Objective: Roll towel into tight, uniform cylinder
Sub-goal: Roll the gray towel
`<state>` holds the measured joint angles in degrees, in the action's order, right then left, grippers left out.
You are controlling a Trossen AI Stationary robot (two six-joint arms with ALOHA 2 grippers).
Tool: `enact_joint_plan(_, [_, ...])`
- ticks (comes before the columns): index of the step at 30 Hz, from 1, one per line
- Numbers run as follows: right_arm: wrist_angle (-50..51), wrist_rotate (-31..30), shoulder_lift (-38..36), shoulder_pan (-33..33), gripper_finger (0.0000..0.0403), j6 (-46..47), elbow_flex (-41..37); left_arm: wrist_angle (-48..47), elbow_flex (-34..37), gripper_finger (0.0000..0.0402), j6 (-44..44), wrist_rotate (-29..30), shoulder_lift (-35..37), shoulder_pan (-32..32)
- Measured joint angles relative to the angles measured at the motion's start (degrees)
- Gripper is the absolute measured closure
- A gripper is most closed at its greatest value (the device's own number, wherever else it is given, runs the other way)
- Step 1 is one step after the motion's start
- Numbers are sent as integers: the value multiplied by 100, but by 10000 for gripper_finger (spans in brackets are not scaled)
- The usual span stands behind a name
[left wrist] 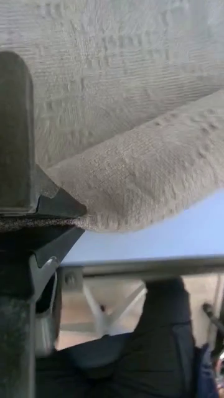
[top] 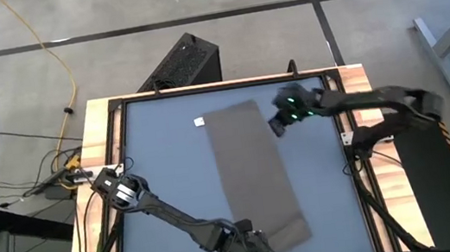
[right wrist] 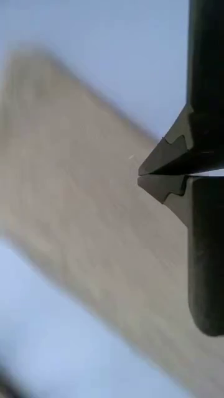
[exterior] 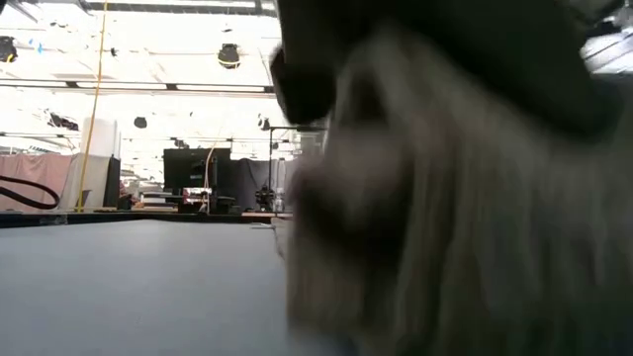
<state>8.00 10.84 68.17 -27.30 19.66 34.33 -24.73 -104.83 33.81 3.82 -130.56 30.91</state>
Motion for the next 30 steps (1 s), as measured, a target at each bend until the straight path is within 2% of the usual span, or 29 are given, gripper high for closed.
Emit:
enact_joint_plan(3, [-438, 509, -1182, 602, 385, 1, -733, 734, 648, 401, -31, -501, 86, -158])
enact_joint_plan(6, [-386, 499, -2284, 1585, 386, 111, -1358, 2339, 1702, 401, 172, -1024, 429, -295])
enact_joint_plan(10, [-707, 69, -3365, 3176, 386, 374, -1792, 4241, 3121, 401, 720, -1313, 1014, -436])
enact_joint_plan(13, [-825, -647, -3691, 4392, 385, 477, -1893, 4880, 3898, 401, 943, -1300, 1328, -497])
enact_joint_plan(17, [-1016, -1952, -3404, 5696, 381, 475, -1906, 4956, 4335, 401, 1125, -1216, 1459, -561])
enact_joint_plan(19, [-1354, -2339, -3069, 6123, 381, 457, -1905, 4933, 4427, 401, 1145, -1210, 1429, -588])
enact_joint_plan(22, [-1750, -2634, -2387, 6524, 380, 681, -1876, 4877, 4465, 401, 965, -1124, 1429, -639])
enact_joint_plan(24, [-1636, -2757, -1885, 6654, 380, 963, -1710, 4861, 4484, 401, 834, -1086, 1432, -685])
enact_joint_plan(30, [-277, -2779, -456, 6610, 378, 1487, -667, 4905, 4462, 401, 247, -843, 1429, -829])
